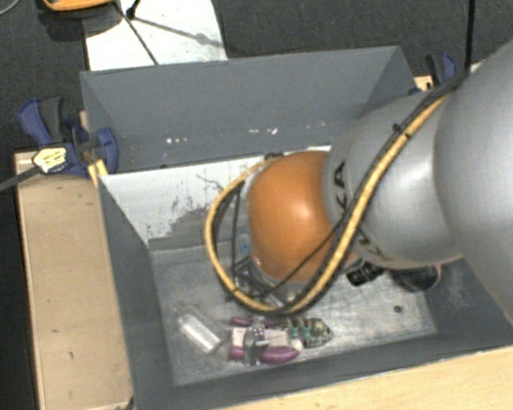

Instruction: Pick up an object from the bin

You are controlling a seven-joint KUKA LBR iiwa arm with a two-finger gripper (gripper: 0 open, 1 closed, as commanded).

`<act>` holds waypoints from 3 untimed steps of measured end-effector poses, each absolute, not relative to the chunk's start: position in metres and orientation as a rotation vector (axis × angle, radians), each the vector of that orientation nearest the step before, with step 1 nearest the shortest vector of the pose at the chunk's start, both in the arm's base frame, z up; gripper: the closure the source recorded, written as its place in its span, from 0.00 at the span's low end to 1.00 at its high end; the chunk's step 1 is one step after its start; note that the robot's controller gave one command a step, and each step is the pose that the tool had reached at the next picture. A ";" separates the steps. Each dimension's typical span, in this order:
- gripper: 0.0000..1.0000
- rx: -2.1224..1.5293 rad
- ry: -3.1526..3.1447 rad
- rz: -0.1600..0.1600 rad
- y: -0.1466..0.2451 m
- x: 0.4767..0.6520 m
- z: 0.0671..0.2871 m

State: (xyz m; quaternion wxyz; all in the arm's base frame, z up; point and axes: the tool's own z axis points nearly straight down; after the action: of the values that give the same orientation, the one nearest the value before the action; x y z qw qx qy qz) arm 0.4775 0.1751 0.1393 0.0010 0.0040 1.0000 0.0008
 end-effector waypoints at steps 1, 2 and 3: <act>1.00 0.013 3.140 0.003 0.175 0.477 0.139; 0.00 0.013 3.140 0.003 0.175 0.477 0.139; 0.00 -0.399 3.117 -0.003 0.117 0.476 0.134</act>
Offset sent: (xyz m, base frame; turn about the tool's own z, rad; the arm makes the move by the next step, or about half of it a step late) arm 0.0000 0.0000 0.0000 0.0000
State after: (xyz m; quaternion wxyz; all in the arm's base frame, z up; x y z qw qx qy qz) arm 0.4764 0.1172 0.1342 -0.0003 -0.1269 0.9919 -0.0010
